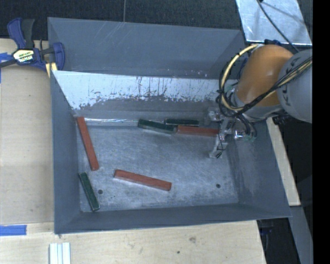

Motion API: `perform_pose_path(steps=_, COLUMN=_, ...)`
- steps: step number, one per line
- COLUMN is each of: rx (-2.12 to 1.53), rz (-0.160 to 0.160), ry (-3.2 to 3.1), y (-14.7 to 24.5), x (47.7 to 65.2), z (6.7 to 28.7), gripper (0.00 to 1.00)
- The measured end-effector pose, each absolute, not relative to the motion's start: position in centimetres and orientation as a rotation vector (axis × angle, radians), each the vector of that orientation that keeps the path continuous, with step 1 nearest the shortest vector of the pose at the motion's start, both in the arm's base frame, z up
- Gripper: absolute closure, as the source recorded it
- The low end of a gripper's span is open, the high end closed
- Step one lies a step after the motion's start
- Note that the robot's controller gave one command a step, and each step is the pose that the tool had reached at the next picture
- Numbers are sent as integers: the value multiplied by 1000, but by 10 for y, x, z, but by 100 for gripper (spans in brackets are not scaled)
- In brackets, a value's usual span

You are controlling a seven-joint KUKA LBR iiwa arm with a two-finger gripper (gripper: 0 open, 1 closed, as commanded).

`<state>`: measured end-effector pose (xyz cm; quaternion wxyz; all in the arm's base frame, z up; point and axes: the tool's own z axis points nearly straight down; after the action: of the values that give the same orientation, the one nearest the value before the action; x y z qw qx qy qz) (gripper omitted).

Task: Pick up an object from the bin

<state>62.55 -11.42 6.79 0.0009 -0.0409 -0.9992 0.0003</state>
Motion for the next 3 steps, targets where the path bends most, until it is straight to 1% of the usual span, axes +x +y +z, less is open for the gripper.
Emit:
perform_pose_path(steps=2, rx=-121, rz=1, ry=-3137, y=-115, x=625, z=68, gripper=0)
perform_pose_path(steps=3, rx=-196, rz=-3, ry=-3133, y=-131, x=626, z=69, gripper=0)
